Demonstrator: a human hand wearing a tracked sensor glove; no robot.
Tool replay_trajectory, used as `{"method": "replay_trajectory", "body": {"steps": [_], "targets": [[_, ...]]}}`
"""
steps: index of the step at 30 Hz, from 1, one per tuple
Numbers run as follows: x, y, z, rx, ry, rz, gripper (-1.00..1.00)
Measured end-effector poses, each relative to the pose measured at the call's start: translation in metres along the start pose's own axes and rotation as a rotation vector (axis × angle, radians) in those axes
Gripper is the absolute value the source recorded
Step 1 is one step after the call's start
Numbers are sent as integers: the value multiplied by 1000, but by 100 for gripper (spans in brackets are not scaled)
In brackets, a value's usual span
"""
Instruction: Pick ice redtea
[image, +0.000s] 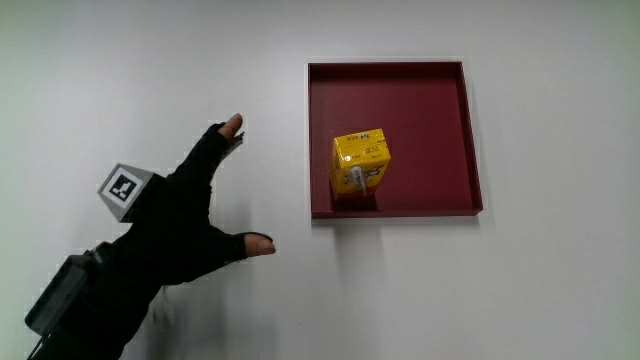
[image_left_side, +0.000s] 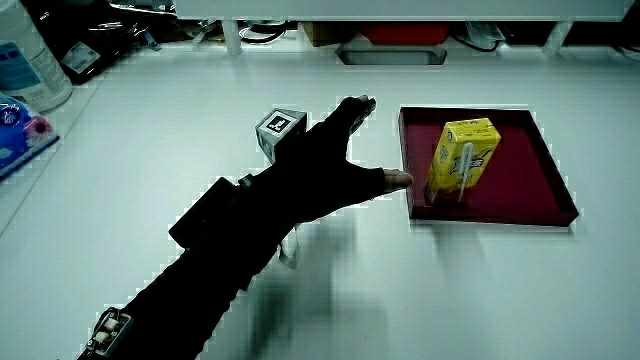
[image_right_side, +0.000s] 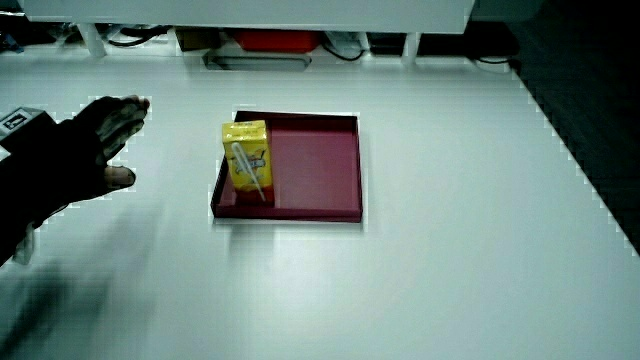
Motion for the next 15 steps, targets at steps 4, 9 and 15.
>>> {"method": "replay_trajectory", "body": {"steps": [4, 9, 15], "targets": [[-3, 6, -4, -3, -1, 13, 0], [-15, 16, -6, -5, 58, 50, 0], [-19, 33, -17, -5, 18, 104, 0]]}}
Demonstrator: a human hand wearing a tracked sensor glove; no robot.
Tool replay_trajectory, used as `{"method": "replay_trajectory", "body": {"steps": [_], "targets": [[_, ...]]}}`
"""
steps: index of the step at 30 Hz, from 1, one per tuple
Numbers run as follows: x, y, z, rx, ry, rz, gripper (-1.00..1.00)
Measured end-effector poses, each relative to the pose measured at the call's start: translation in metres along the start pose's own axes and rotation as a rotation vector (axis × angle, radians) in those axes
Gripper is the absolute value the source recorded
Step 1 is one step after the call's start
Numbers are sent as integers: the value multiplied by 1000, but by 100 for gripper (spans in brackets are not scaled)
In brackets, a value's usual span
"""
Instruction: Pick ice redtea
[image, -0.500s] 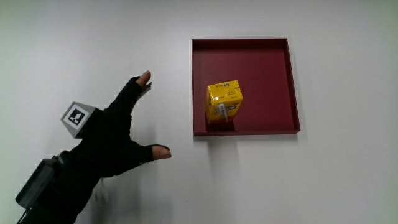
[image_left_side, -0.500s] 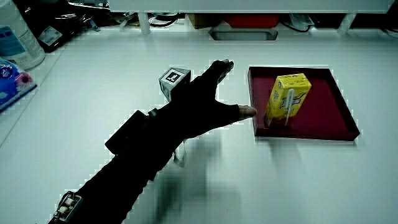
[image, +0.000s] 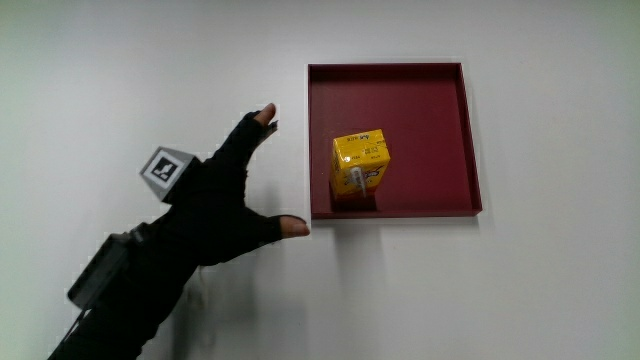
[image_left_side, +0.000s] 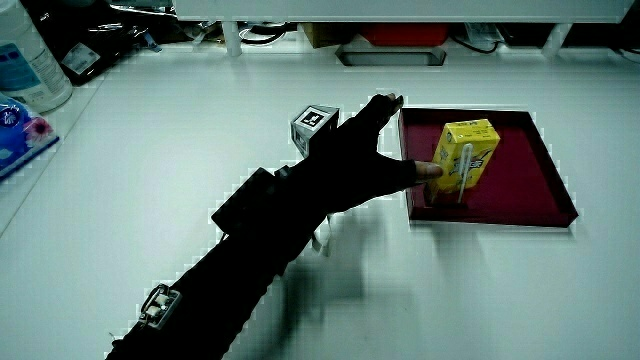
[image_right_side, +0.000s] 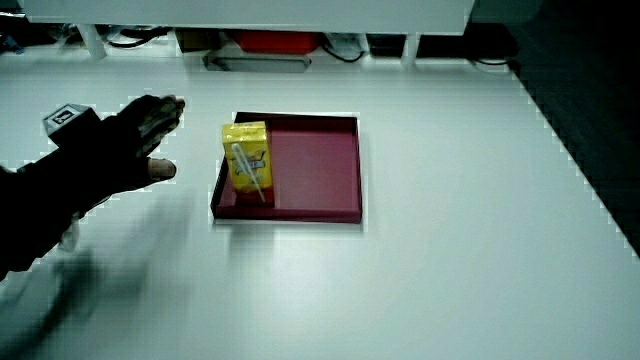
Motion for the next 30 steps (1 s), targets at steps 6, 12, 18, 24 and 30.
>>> {"method": "replay_trajectory", "body": {"steps": [6, 12, 18, 24, 30], "targets": [[1, 20, -15, -8, -46, 6, 0], [-4, 39, -31, -30, -78, -17, 0], [-13, 54, -44, -39, -100, -12, 0], [-16, 65, -54, -43, -113, -26, 0], [-18, 67, -57, -35, -132, -24, 4]]}}
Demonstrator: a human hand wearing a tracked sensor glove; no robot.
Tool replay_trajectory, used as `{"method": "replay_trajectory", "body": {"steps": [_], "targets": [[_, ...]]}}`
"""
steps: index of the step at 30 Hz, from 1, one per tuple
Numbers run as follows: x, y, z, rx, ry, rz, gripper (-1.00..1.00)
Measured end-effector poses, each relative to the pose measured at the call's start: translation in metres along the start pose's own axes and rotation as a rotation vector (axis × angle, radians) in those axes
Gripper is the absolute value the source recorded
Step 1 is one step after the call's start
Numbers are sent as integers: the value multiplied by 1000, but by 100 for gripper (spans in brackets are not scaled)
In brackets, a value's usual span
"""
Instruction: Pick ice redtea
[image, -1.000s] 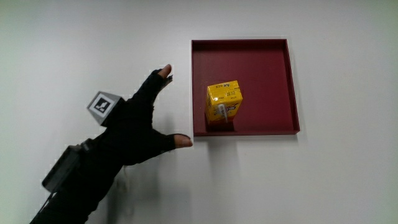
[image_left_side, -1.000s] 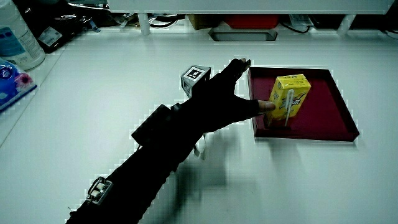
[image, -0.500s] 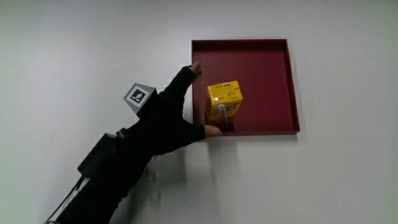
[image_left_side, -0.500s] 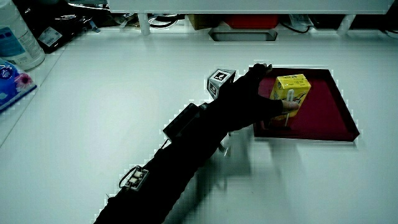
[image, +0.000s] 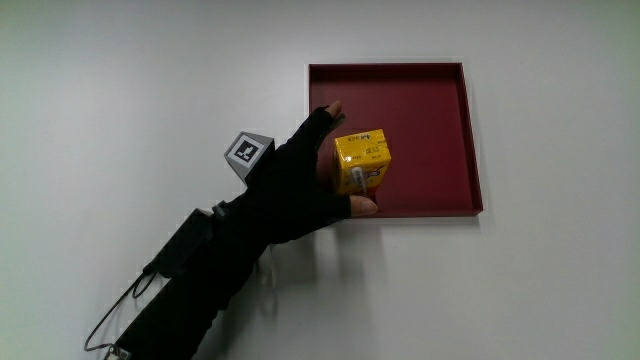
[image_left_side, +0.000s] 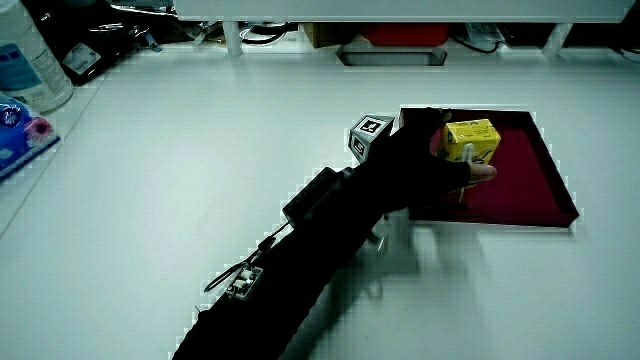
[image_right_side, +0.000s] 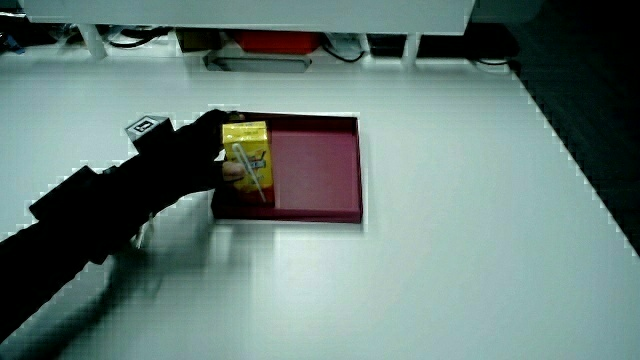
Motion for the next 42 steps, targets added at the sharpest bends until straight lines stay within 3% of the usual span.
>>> {"method": "replay_trajectory", "body": {"steps": [6, 19, 27, 36, 42], "targets": [[-4, -1, 2, 27, 2, -10, 25], [-4, -5, 8, 150, 22, -77, 71], [-3, -5, 9, 156, 18, -75, 100], [-5, -6, 7, 164, 21, -92, 100], [0, -9, 11, 182, -14, -115, 100]]}}
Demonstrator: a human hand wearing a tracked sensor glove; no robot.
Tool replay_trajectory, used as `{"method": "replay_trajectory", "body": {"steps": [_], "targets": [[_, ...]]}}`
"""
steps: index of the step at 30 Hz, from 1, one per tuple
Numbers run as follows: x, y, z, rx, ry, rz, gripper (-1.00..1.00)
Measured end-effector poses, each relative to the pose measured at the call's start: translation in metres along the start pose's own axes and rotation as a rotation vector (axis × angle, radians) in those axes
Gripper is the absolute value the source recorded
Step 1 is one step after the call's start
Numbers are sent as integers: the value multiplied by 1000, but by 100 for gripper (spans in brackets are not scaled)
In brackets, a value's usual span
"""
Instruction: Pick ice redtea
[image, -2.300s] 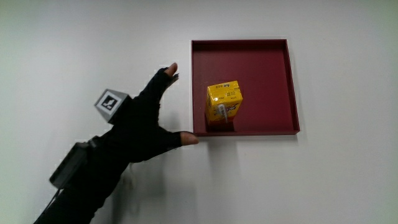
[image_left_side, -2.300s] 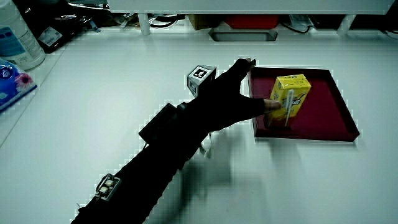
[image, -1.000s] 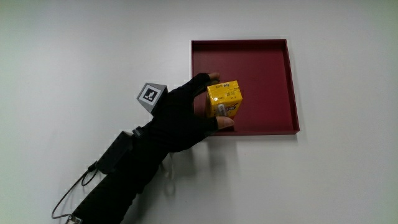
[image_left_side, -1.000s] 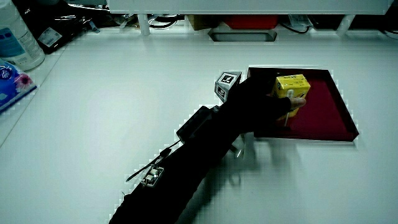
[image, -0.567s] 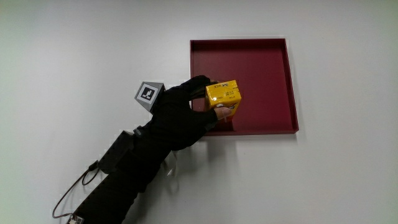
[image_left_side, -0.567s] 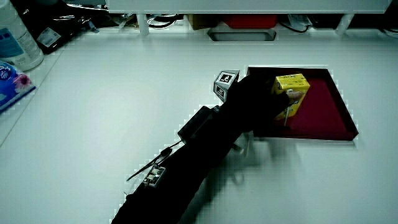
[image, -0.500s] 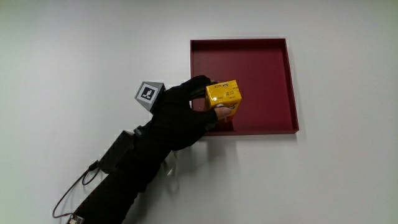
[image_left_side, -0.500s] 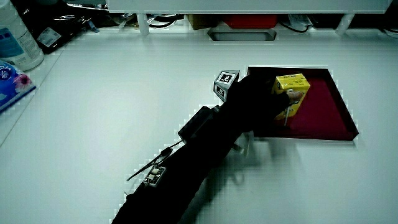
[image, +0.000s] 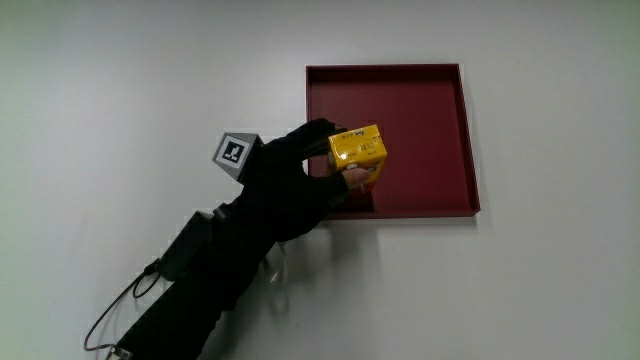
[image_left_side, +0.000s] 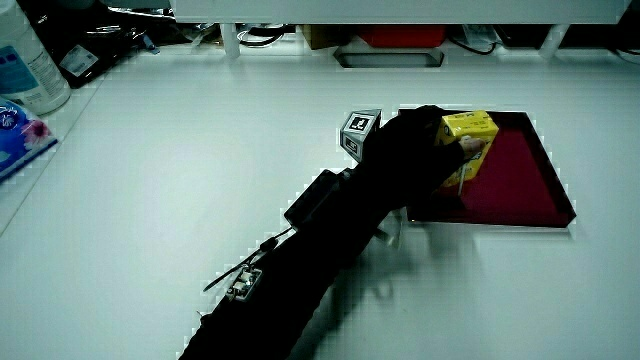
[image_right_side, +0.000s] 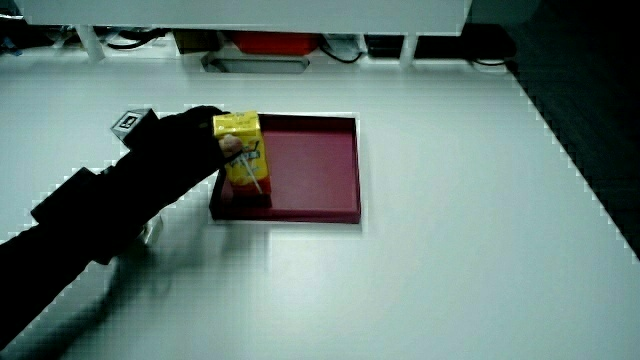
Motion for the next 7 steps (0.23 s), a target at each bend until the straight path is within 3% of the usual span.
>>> {"method": "replay_trajectory", "body": {"steps": [7], "targets": [[28, -2, 14, 17, -64, -42, 100]]}}
